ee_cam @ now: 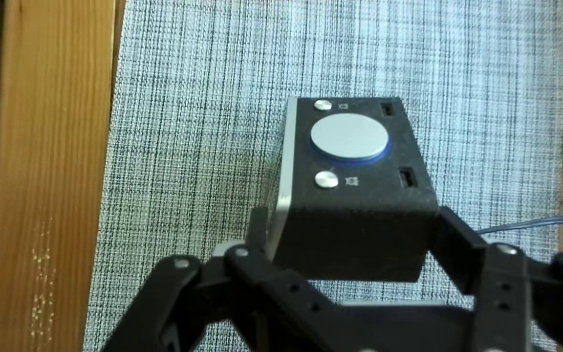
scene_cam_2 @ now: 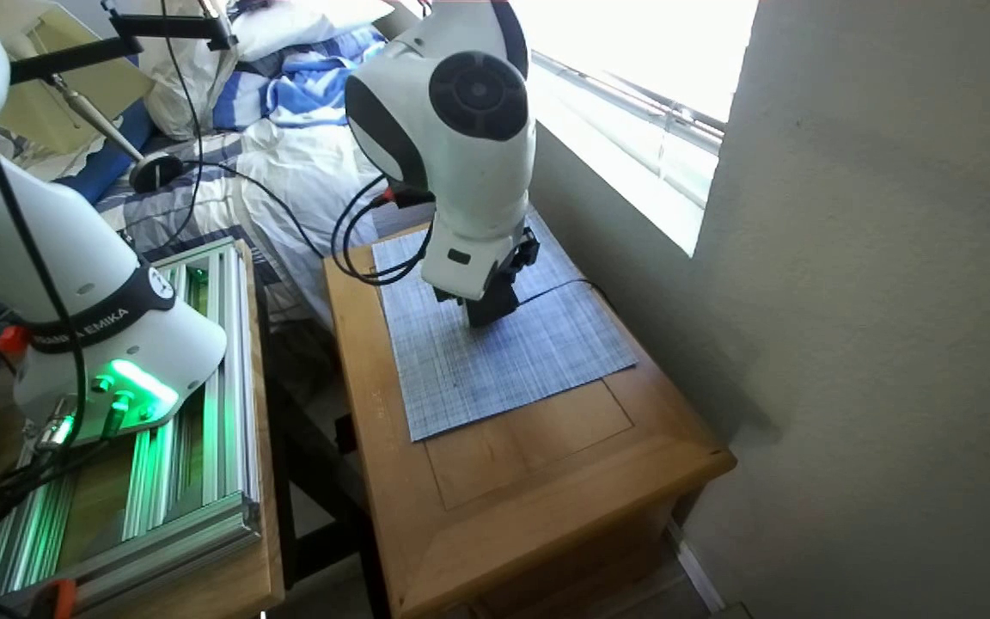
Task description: Pick up the black digital clock and turn it onto its side
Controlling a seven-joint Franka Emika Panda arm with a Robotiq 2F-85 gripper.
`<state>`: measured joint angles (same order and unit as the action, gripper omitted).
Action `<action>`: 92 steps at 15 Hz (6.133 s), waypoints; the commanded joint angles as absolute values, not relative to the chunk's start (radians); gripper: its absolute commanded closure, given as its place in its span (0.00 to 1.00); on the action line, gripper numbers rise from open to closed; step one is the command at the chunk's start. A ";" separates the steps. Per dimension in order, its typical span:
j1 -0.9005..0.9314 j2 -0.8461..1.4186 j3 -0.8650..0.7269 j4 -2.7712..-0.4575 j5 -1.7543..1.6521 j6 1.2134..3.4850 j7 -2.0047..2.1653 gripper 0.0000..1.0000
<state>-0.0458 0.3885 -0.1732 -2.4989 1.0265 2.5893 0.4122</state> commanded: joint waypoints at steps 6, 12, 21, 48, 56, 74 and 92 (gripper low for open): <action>0.031 0.358 -0.174 -2.508 0.850 2.653 0.606 0.43; 0.063 0.349 -0.164 -2.509 0.757 2.675 0.716 0.43; 0.113 0.348 -0.152 -2.507 0.629 2.711 0.899 0.43; 0.343 0.377 -0.238 -2.496 -0.019 2.778 1.603 0.43; 0.336 0.375 -0.204 -2.495 -0.024 2.782 1.594 0.43; 0.241 0.204 -0.167 -2.551 -0.099 2.766 1.336 0.00; 0.052 -0.149 -0.021 -2.591 -0.026 2.307 0.490 0.00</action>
<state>0.0770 -0.0602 -0.0503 -2.5632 -0.0523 2.3686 0.5729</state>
